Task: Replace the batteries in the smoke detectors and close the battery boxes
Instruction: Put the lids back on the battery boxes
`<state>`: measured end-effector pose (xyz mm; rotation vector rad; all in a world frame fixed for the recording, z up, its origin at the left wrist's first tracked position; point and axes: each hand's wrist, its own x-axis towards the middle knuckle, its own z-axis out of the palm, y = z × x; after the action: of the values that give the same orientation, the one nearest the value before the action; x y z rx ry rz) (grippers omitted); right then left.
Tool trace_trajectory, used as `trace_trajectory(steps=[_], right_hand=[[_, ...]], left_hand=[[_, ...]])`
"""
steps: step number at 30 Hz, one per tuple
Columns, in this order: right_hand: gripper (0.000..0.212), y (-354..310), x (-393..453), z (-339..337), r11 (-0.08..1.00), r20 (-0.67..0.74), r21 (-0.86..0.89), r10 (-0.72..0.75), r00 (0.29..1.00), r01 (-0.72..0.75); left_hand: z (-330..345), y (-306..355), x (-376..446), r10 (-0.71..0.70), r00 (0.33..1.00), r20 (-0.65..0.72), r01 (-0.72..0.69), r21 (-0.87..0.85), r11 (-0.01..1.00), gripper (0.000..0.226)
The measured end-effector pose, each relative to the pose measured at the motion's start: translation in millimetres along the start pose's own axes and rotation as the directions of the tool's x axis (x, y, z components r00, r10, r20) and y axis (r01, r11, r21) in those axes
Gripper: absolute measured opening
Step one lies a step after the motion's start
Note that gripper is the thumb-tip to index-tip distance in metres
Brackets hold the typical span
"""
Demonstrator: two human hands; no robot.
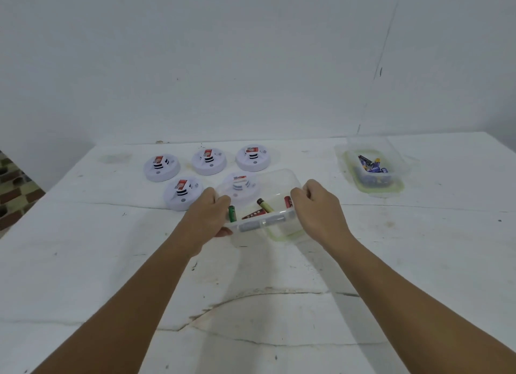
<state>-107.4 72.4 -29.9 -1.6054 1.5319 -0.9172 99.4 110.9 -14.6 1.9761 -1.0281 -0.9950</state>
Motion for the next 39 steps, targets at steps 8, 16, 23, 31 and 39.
trace_trajectory(steps=[8, 16, 23, 31, 39], right_hand=[[0.03, -14, -25, 58, 0.973, 0.166, -0.2, -0.087, 0.982, 0.119], [0.032, -7, -29, 81, 0.91, 0.208, -0.362, -0.131, 0.969, 0.2], [0.041, 10, -25, 69, 0.926, 0.155, -0.248, -0.253, 0.955, 0.286], [0.026, 42, -7, 28, 0.88, 0.12, -0.395, -0.236, 0.964, 0.264], [0.05, 66, -5, -9, 0.805, 0.26, -0.515, -0.178, 0.949, 0.292]], left_hand=[[-64, -53, -5, -0.039, 0.998, -0.057, 0.045, 0.099, 0.994, 0.021], [-72, -73, -8, -0.043, 0.996, -0.081, 0.065, 0.298, 0.952, 0.027], [-71, -62, -22, 0.132, 0.953, -0.274, 0.011, 0.467, 0.884, 0.04], [-11, -3, -46, 0.583, 0.811, -0.044, -0.453, 0.583, 0.674, 0.026], [70, 7, -22, 0.512, 0.728, 0.456, -0.605, 0.779, 0.166, 0.036]])
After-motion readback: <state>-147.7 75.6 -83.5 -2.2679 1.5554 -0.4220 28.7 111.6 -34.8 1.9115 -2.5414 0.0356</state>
